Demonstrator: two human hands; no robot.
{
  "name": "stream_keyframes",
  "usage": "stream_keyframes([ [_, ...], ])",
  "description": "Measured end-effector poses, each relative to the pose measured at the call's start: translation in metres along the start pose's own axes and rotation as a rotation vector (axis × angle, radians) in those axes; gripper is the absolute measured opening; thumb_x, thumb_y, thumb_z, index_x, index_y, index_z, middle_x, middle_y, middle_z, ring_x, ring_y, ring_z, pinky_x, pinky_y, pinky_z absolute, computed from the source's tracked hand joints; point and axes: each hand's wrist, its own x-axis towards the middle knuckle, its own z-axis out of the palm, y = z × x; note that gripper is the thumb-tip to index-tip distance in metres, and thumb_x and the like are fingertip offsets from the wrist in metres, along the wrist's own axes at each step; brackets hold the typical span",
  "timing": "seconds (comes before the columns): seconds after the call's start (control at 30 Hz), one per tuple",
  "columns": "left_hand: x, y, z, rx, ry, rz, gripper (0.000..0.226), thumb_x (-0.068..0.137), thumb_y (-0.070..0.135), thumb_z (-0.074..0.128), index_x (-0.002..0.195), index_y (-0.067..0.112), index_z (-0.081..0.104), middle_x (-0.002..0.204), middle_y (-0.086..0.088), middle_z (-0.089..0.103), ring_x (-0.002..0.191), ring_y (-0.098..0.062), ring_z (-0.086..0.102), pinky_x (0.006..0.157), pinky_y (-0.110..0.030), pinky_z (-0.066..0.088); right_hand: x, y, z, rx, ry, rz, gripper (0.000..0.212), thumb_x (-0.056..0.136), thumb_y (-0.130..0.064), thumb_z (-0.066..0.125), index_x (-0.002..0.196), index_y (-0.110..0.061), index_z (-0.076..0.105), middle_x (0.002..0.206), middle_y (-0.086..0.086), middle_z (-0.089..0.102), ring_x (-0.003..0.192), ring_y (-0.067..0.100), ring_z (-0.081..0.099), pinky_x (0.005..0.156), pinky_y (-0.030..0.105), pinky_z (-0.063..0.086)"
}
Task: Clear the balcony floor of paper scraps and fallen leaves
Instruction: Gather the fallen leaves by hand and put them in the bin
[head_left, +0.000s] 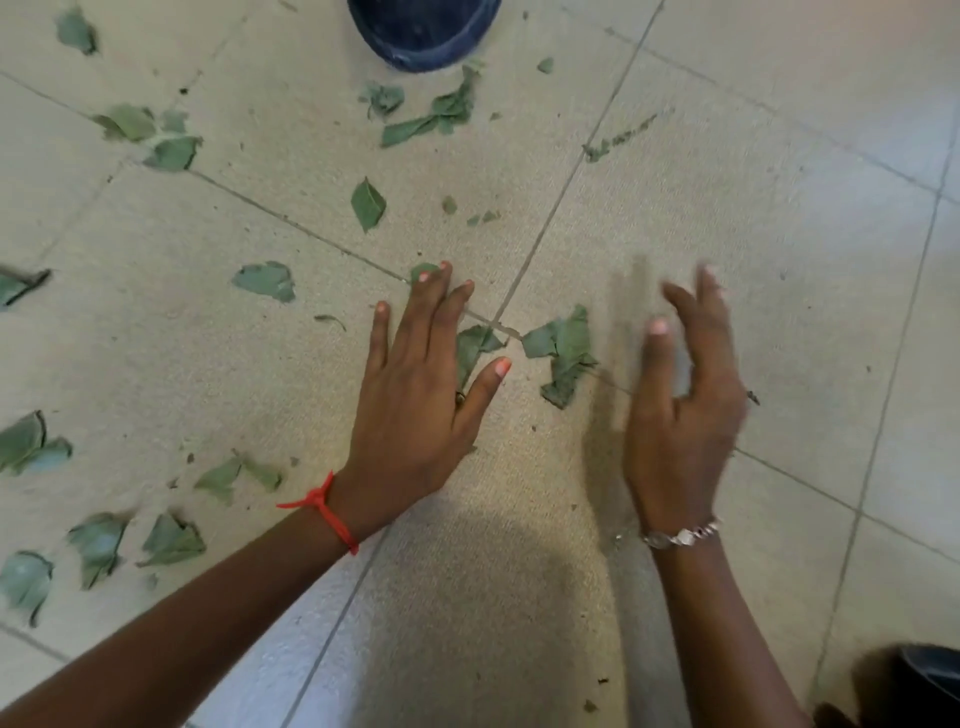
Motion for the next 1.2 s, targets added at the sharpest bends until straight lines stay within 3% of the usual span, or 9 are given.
stream_keyframes([
  [0.23, 0.0, -0.002, 0.0, -0.103, 0.043, -0.03, 0.065, 0.094, 0.051, 0.031, 0.145, 0.012, 0.029, 0.157, -0.005, 0.019, 0.146, -0.015, 0.009, 0.118, -0.036, 0.005, -0.011, 0.039, -0.022, -0.475, 0.014, 0.362, 0.082, 0.084, -0.061, 0.02, 0.144, -0.006, 0.023, 0.154, 0.019, 0.016, 0.144, 0.029, 0.009, 0.116, 0.042, 0.005],
  [0.37, 0.002, -0.002, -0.001, -0.153, 0.051, -0.061, 0.064, 0.092, 0.051, 0.033, 0.144, 0.012, 0.03, 0.157, -0.005, 0.016, 0.146, -0.016, 0.006, 0.117, -0.036, 0.01, -0.018, 0.003, 0.018, -0.4, -0.096, 0.189, 0.075, 0.09, -0.055, 0.022, 0.146, -0.006, 0.02, 0.155, 0.013, 0.018, 0.145, 0.022, 0.01, 0.117, 0.034, 0.004],
  [0.47, 0.017, -0.007, -0.004, -0.149, 0.063, -0.072, 0.066, 0.092, 0.052, 0.034, 0.145, 0.012, 0.028, 0.158, -0.005, 0.012, 0.146, -0.019, 0.006, 0.117, -0.044, 0.018, -0.013, -0.025, 0.047, -0.142, -0.311, -0.036, 0.064, 0.092, -0.053, 0.025, 0.145, -0.017, 0.025, 0.154, 0.001, 0.023, 0.143, 0.011, 0.013, 0.117, 0.027, 0.009],
  [0.57, 0.044, -0.017, -0.016, -0.144, 0.114, -0.069, 0.066, 0.093, 0.051, 0.033, 0.145, 0.009, 0.028, 0.158, -0.008, 0.011, 0.147, -0.023, 0.006, 0.118, -0.048, 0.016, 0.036, -0.03, 0.062, 0.168, -0.372, -0.045, 0.048, 0.095, -0.043, 0.028, 0.141, -0.029, 0.024, 0.153, -0.006, 0.023, 0.139, 0.001, 0.014, 0.113, 0.022, 0.014],
  [0.7, 0.086, -0.044, -0.036, -0.048, 0.162, -0.059, 0.067, 0.092, 0.053, 0.033, 0.143, 0.008, 0.031, 0.157, -0.013, 0.014, 0.146, -0.027, 0.004, 0.115, -0.042, 0.003, 0.131, -0.005, 0.074, -0.164, -0.214, -0.018, 0.06, 0.097, -0.045, 0.027, 0.146, -0.01, 0.025, 0.156, 0.007, 0.017, 0.145, 0.019, 0.01, 0.118, 0.043, 0.014],
  [0.83, 0.133, -0.067, -0.042, -0.094, 0.101, -0.143, 0.07, 0.087, 0.053, 0.038, 0.143, 0.011, 0.031, 0.157, -0.012, 0.015, 0.146, -0.027, 0.006, 0.117, -0.046, 0.002, 0.163, 0.012, 0.09, -0.532, -0.365, -0.034, 0.076, 0.093, -0.057, 0.015, 0.149, -0.005, 0.009, 0.157, 0.011, 0.004, 0.145, 0.021, 0.0, 0.119, 0.037, -0.001],
  [0.93, 0.156, -0.069, -0.036, -0.242, 0.15, -0.24, 0.072, 0.083, 0.057, 0.039, 0.139, 0.012, 0.035, 0.15, -0.005, 0.033, 0.141, -0.02, 0.026, 0.118, -0.041, 0.004, 0.166, 0.01, 0.095, -0.534, -0.491, -0.243, 0.081, 0.088, -0.061, 0.013, 0.15, -0.009, 0.006, 0.157, 0.009, 0.003, 0.145, 0.019, 0.0, 0.117, 0.034, -0.002],
  [1.03, 0.163, -0.068, -0.026, -0.101, 0.194, -0.229, 0.073, 0.082, 0.061, 0.041, 0.138, 0.015, 0.039, 0.147, -0.001, 0.038, 0.138, -0.018, 0.032, 0.117, -0.043, 0.005, 0.196, 0.007, 0.097, -0.399, -0.557, -0.357, 0.075, 0.09, -0.055, 0.022, 0.149, -0.011, 0.011, 0.157, 0.009, 0.011, 0.145, 0.019, 0.008, 0.117, 0.034, 0.005],
  [1.2, 0.163, -0.071, -0.024, 0.035, 0.19, -0.204, 0.074, 0.081, 0.062, 0.042, 0.137, 0.014, 0.042, 0.149, 0.001, 0.035, 0.139, -0.016, 0.031, 0.117, -0.046, 0.008, 0.265, 0.013, 0.126, -0.562, -0.405, -0.112, 0.081, 0.091, -0.062, 0.018, 0.149, -0.007, 0.005, 0.157, 0.011, 0.001, 0.145, 0.022, -0.002, 0.118, 0.04, -0.002],
])
